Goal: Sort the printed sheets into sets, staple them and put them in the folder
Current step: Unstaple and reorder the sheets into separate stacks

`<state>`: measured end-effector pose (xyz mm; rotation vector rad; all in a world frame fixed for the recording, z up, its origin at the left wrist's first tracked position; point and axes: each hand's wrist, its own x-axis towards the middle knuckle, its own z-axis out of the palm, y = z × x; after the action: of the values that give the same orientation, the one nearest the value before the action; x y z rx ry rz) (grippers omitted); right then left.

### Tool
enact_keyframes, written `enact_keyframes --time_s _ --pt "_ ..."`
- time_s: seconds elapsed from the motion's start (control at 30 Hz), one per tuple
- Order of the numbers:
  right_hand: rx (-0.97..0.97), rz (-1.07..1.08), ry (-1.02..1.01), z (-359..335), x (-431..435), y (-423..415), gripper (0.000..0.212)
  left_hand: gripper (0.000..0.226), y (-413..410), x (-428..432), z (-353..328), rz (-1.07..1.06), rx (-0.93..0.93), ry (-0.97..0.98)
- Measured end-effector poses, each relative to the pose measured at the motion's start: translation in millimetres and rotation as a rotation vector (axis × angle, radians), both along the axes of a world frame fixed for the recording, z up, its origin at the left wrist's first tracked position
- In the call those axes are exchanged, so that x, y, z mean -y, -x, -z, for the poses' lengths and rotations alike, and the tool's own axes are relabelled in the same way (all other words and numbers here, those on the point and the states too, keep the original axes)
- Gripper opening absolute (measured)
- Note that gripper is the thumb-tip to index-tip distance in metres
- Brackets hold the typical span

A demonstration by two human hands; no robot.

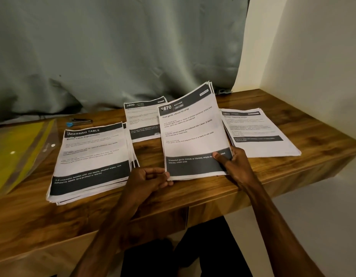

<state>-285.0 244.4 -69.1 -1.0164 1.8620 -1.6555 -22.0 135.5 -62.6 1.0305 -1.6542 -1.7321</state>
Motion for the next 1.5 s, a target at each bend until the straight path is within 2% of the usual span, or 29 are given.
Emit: enact_keyframes --time_s 0.1,0.17,0.23,0.33,0.47,0.53,0.67,0.73,0.83,0.97,1.07,1.13,1.27,1.5 --pt "-0.005 -0.009 -0.013 0 -1 0 0.014 0.025 2 -2 0 -0.014 0.038 0.027" --pt "-0.010 -0.028 0.001 -1 0 0 0.013 0.026 3 1 -6 -0.022 0.128 0.096" --pt "0.010 -0.037 0.013 -2 1 -1 0.012 0.037 6 8 -10 0.001 0.228 0.133" --pt "0.084 -0.060 0.058 -5 0 0 0.014 0.054 17 17 -19 -0.008 0.280 0.157" --pt "0.129 -0.105 0.088 -11 5 2 0.030 0.083 31 27 -33 -0.069 0.140 0.130" --pt "0.099 -0.142 0.092 -16 9 2 0.033 0.075 38 30 -43 -0.095 0.026 0.086" --pt "0.050 -0.190 0.042 -23 20 3 0.038 0.019 55 27 -63 -0.189 -0.081 0.205" --pt "0.013 -0.180 0.040 -27 25 5 0.043 0.021 61 23 -67 -0.203 -0.070 0.315" --pt "-0.020 -0.131 0.084 -43 35 9 0.043 0.044 65 20 -71 -0.208 -0.034 0.453" --pt "-0.050 -0.083 0.199 -70 43 9 0.031 0.034 68 19 -88 -0.218 -0.118 0.523" --pt "-0.084 -0.043 0.227 -71 47 7 0.030 0.030 68 20 -88 -0.240 -0.133 0.524" --pt "-0.094 -0.040 0.185 -55 46 4 0.034 0.035 67 18 -72 -0.238 -0.101 0.466" --pt "-0.128 -0.072 0.163 -34 38 -7 0.038 0.026 66 4 -43 -0.290 -0.104 0.333" --pt "-0.235 -0.016 0.090 -43 46 -2 0.038 0.028 68 7 -42 -0.335 -0.113 0.342"
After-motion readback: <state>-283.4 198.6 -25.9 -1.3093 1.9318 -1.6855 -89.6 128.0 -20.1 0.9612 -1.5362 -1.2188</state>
